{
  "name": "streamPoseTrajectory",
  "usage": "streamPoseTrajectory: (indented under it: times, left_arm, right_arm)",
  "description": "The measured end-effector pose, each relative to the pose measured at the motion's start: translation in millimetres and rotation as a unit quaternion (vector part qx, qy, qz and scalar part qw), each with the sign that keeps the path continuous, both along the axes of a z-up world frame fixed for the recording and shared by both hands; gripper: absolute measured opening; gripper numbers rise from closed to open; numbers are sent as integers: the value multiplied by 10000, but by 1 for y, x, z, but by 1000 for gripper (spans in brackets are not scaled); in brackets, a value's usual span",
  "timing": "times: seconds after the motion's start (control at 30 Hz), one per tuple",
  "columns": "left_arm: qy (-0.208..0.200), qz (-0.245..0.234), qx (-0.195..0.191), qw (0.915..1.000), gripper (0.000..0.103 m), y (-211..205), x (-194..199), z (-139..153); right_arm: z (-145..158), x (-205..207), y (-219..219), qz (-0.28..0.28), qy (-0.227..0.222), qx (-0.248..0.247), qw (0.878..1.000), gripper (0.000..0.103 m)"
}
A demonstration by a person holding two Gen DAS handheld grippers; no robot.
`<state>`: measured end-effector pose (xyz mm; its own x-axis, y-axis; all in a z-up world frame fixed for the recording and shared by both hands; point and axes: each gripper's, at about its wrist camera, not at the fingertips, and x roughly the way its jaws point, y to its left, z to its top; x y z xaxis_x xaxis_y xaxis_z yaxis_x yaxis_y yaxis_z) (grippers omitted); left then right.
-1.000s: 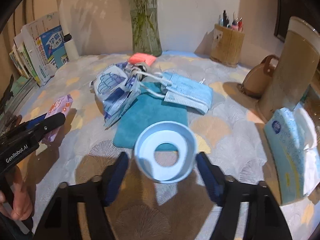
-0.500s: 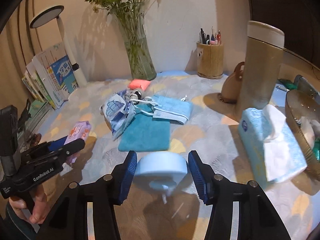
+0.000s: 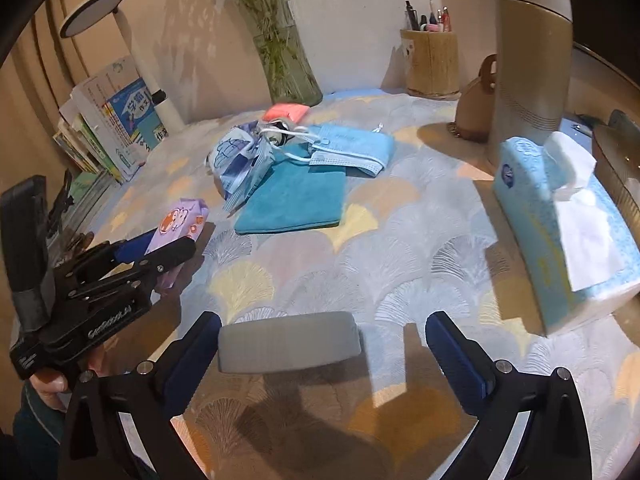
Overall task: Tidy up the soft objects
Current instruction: 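Grasp the pink wipes pack with left tool while right tool approaches the white ring, then grasp the white ring with the right tool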
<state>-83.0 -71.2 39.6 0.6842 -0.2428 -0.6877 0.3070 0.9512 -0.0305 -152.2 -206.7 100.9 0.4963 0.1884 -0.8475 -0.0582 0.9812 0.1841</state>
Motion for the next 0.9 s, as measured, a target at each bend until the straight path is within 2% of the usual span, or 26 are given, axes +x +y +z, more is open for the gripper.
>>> streamPoseTrajectory:
  times: [0.1, 0.2, 0.27, 0.33, 0.47, 0.6, 0.8, 0.9]
  left_arm:
    - [-6, 7, -80, 10000, 38, 2, 0, 1]
    - [16, 46, -185, 9998, 38, 6, 1, 1]
    - [21, 56, -250, 9997, 38, 7, 1, 1]
    - [29, 35, -296, 9996, 38, 8, 1, 1]
    - [0, 10, -326, 9995, 38, 8, -1, 2]
    - [6, 31, -353, 9994, 38, 9, 0, 2]
    - [7, 12, -360, 9994, 38, 9, 0, 2]
    - [16, 3, -368, 9993, 38, 9, 0, 2]
  right_arm:
    - [-7, 11, 7, -82, -40, -33, 10000, 101]
    - [-15, 23, 16, 59, 180, 30, 9998, 101]
    - [-13, 19, 25, 139, 91, -308, 9994, 101]
    - [-11, 14, 28, 245, 41, -439, 9987, 101]
    - [-11, 2, 23, 333, 55, -299, 9990, 101]
    - [-21, 7, 22, 292, 262, 6, 9992, 103]
    - [-22, 15, 37, 110, 244, -410, 9988, 103]
    - [-21, 12, 36, 179, 159, -319, 9992, 103]
